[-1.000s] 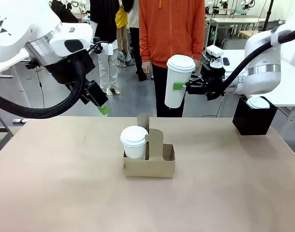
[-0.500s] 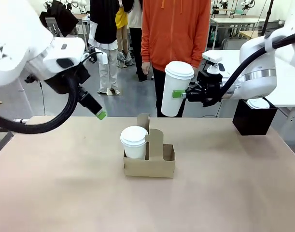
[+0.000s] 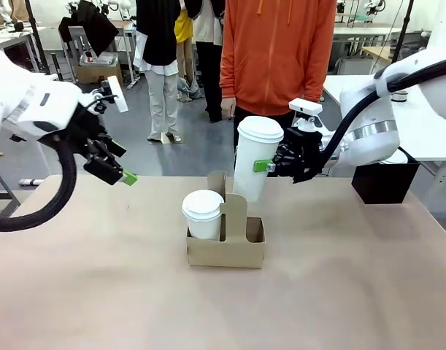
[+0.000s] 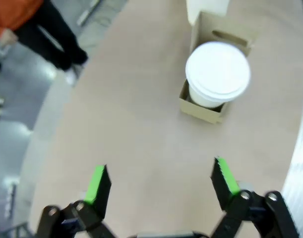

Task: Pour a drink into a cup and package it in a carrier.
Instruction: Insert the held 600 ml Paper Cup into the Cup Carrier.

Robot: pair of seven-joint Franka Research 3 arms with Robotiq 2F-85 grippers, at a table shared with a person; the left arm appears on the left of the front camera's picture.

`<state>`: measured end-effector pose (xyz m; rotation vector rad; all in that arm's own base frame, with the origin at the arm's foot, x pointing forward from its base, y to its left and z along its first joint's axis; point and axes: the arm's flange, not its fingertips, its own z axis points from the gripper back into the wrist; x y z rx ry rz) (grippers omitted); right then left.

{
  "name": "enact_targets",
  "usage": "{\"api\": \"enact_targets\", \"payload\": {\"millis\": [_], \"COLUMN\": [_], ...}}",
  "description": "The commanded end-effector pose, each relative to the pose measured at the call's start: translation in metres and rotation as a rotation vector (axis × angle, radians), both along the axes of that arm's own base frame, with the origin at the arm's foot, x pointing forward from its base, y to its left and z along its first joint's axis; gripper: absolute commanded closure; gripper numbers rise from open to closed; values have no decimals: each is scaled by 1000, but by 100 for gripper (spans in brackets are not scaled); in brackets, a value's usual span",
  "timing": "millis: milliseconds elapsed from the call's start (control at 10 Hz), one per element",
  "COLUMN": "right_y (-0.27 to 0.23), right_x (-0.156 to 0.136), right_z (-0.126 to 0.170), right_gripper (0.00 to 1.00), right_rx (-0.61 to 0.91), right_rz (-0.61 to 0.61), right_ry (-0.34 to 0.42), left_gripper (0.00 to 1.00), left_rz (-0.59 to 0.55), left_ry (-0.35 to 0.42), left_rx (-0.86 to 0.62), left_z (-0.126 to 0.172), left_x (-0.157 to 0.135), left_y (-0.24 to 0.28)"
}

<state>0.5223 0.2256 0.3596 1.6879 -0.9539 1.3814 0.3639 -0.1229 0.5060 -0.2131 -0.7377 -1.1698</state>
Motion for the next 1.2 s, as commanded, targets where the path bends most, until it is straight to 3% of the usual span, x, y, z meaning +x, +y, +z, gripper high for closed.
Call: {"api": "enact_targets", "payload": {"millis": [0,300,400,1100], "right_y": [7,8,8,18], "right_x": [-14,-33,-36,-42], "right_z": [-8,-25,-31,-90], "right_gripper": [20,20,20,20], "right_rx": [4,-58,-60,-90], "right_rz": [34,33,39,3], "right_ry": [29,70,68,56], "left_gripper": [0,0,0,0], "left_rz": [-121,-109,-123,-123], "left_ry": [21,71,33,33], "left_rx": [-48,-44,-28,-28], "left_z": [-28,-40,-15,-15], "left_x": [-17,-14,5,5], "left_y": [34,44,35,35]}}
